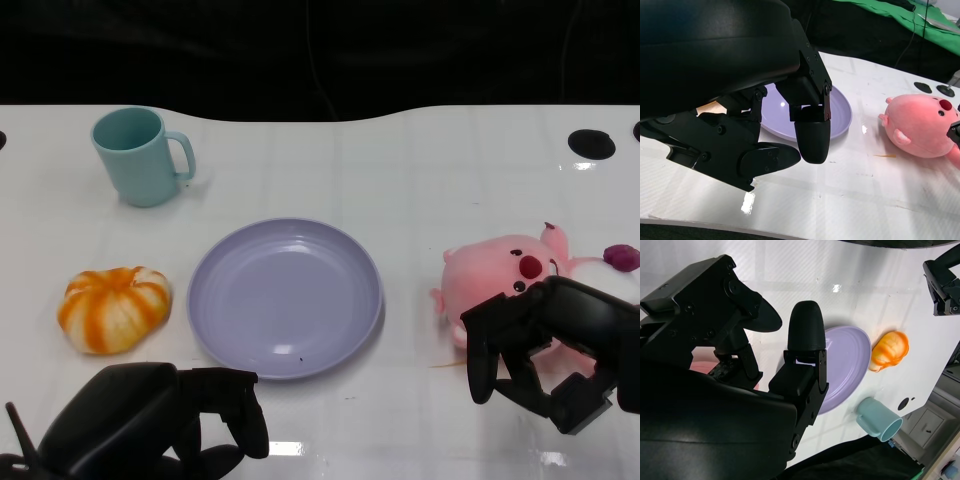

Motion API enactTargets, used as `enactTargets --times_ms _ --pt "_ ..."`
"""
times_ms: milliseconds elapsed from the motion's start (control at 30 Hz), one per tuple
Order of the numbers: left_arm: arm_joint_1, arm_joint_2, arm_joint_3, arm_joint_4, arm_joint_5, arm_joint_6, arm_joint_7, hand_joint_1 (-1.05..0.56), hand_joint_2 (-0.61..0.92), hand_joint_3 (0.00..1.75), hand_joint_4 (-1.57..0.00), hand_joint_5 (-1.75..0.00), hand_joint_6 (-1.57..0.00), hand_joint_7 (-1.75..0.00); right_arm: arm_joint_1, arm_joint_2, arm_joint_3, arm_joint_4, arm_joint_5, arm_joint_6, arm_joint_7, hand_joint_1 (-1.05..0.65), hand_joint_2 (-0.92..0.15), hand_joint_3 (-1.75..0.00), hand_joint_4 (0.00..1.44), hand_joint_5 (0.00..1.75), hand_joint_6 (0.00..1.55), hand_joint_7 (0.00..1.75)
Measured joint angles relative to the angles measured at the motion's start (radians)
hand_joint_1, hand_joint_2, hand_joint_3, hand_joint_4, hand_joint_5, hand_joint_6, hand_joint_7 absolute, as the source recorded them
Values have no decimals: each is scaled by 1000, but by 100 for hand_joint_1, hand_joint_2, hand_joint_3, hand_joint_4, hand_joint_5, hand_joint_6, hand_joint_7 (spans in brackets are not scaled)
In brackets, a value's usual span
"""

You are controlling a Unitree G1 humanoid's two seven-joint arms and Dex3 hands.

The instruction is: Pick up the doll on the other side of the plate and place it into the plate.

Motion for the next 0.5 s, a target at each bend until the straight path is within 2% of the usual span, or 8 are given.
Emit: enactTargets --times_ms 500 --pt "0 4 0 -2 0 1 0 -21 73 64 -70 -143 -76 -108 -1 0 1 0 -7 1 0 -6 -41 -123 82 161 83 127"
